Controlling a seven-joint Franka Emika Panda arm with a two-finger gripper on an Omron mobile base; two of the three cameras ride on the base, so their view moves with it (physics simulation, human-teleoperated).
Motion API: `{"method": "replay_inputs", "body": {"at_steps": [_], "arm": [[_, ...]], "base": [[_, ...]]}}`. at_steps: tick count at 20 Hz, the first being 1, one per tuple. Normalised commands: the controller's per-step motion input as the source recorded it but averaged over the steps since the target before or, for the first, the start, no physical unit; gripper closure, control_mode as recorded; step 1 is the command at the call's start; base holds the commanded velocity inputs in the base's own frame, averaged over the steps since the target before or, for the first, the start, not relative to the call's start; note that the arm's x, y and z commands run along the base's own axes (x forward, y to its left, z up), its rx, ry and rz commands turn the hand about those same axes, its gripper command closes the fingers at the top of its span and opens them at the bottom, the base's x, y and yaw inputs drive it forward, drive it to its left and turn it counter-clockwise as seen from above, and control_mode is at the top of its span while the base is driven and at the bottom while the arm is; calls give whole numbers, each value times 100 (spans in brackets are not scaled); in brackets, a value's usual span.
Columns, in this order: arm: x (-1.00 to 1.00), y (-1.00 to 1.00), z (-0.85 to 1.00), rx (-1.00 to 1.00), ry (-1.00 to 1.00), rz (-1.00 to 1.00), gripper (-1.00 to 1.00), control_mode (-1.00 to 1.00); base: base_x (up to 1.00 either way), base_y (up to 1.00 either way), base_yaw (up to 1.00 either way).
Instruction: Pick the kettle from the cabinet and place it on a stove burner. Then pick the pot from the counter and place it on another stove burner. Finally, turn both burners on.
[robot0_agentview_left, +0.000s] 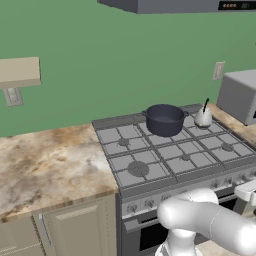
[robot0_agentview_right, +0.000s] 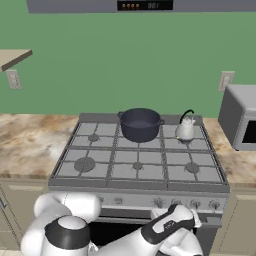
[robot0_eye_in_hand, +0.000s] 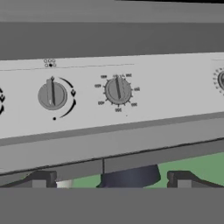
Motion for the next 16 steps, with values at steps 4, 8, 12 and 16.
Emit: {"method": "replay_inputs", "body": {"at_steps": [4,8,12,16], "arm": [[11,0,-12,1,0,-2,-100,-100],[11,0,-9,0,2,-1,-100,-100],[15,-4,-8,2,2,-1,-100,-100],[13,-10,-12,2,2,0,-100,-100]], "base": [[0,0,0],[0,0,0],[0,0,0],[0,0,0]]}}
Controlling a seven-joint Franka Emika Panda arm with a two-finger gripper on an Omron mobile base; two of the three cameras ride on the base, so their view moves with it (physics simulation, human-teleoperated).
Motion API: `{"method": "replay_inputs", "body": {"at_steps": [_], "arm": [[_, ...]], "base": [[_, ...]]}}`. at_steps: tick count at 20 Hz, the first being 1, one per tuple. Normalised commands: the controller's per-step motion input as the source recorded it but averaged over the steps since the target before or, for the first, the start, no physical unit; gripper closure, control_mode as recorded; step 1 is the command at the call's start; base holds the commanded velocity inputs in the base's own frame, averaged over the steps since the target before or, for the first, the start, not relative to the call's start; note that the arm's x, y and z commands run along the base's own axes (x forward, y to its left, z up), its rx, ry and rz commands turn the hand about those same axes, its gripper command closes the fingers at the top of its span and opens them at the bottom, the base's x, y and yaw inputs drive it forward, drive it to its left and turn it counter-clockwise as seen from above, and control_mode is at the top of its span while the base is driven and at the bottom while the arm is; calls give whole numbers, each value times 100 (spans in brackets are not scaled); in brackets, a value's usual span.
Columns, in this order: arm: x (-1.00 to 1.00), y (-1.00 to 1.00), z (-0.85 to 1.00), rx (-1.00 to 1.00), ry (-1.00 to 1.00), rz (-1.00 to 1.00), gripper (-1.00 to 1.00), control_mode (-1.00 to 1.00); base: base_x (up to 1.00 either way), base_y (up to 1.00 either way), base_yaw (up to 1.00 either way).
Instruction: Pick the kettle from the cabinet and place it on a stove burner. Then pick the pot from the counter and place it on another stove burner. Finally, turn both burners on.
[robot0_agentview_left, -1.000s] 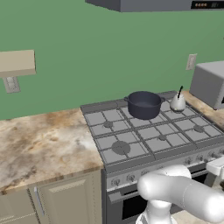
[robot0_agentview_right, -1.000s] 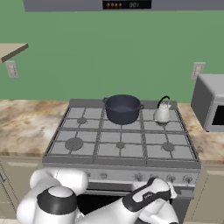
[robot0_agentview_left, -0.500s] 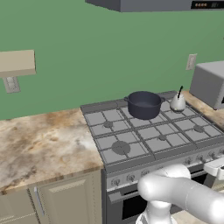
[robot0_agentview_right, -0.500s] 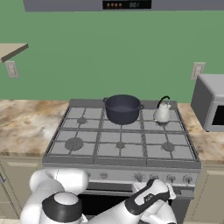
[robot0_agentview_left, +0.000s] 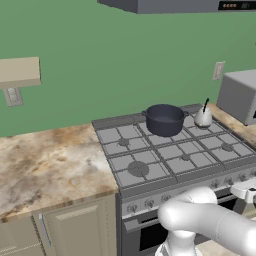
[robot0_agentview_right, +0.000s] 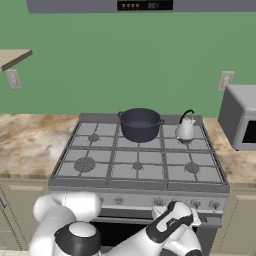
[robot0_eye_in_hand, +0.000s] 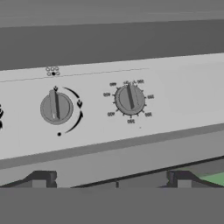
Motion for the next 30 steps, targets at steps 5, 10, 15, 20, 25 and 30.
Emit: {"method": "replay_inputs", "body": {"at_steps": [5,10,15,20,25,30], "arm": [[10,-10,-17,2,0,0,-100,-100],[6,-17,-20,1,0,0,-100,-100],[7,-9,-15,1,0,0,-100,-100],[14,0,-18,0,0,0,-100,-100],[15,-1,-14,1,-1,0,-100,-100],[12,-15,-18,0,-6,0,-100,-100]], "base": [[0,0,0],[0,0,0],[0,0,0],[0,0,0],[0,0,0],[0,0,0]]}}
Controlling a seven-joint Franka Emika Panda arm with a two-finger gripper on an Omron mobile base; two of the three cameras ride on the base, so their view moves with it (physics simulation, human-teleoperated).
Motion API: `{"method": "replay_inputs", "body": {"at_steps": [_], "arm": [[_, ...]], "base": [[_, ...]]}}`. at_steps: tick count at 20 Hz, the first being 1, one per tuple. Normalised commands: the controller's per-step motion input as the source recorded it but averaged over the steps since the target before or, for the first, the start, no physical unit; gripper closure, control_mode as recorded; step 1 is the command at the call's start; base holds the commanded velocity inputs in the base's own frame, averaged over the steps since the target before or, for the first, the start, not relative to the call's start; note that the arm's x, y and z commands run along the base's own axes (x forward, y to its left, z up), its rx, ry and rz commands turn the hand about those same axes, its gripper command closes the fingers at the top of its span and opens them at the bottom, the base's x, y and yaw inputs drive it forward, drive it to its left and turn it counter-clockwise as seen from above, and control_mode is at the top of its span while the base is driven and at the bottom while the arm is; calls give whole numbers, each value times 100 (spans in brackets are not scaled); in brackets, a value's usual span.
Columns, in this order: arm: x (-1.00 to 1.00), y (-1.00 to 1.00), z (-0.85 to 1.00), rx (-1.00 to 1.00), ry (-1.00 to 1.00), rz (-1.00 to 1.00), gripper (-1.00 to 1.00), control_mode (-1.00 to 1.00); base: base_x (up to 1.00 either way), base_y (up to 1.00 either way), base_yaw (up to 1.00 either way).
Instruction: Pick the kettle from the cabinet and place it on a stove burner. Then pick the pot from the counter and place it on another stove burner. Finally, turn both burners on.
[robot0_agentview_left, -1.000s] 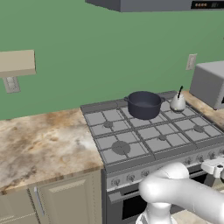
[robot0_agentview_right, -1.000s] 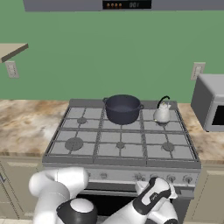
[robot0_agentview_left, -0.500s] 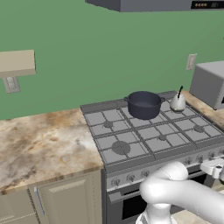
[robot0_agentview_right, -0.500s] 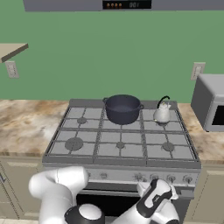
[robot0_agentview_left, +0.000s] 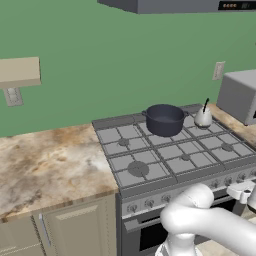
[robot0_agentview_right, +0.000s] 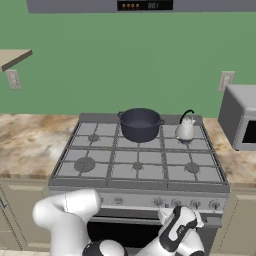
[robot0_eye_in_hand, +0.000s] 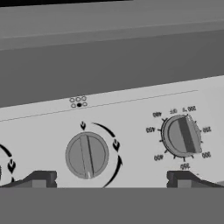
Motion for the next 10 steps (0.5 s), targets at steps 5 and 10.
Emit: {"method": "replay_inputs", "body": {"at_steps": [5,10], "arm": [[14,-14,-14,0,-6,0,-100,-100],[16,-3,-9,0,-5,0,-100,-100]], "base": [[0,0,0],[0,0,0]]}}
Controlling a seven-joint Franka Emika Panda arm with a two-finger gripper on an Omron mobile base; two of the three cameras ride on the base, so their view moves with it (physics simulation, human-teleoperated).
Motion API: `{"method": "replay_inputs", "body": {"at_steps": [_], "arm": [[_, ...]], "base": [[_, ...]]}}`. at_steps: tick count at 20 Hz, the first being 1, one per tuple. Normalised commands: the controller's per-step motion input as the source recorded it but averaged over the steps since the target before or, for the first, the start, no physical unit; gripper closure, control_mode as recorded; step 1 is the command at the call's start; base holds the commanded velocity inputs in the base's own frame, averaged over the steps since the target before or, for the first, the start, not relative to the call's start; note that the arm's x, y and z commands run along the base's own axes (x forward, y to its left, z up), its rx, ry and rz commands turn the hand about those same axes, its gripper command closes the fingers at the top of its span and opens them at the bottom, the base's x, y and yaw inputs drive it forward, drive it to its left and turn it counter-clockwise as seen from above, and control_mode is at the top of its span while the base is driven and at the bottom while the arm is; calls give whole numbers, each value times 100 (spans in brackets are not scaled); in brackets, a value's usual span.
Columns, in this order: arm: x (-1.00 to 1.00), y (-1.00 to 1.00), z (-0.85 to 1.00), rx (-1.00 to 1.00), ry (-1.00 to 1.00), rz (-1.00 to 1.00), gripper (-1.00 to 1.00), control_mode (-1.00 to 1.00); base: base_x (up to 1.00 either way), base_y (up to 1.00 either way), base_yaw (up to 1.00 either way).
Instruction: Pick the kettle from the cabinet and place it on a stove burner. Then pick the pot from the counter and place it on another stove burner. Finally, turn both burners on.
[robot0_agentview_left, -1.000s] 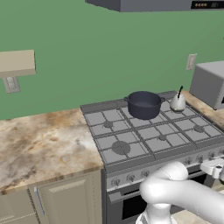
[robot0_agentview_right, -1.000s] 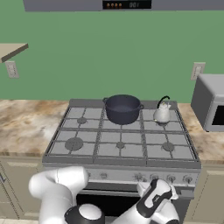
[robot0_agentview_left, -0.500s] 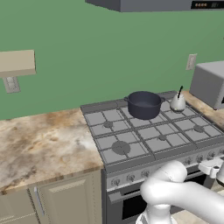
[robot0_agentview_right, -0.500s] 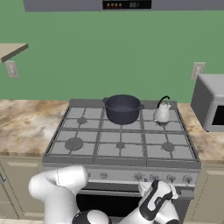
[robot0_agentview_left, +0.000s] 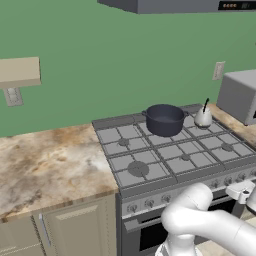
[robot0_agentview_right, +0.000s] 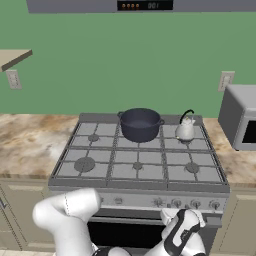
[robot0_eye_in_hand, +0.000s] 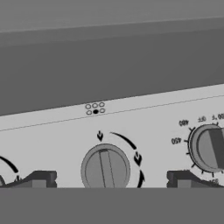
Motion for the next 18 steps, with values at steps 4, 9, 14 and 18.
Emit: {"method": "replay_inputs", "body": {"at_steps": [4,9,14,18], "arm": [[16,0,-9,0,-3,0,-100,-100],[12,0,-6,0,-1,0,-100,-100],[9,0,0,0,-1,0,-100,-100],[3,0,0,0,-3,0,100,-100]], "base": [[0,0,0],[0,0,0],[0,0,0],[0,0,0]]}}
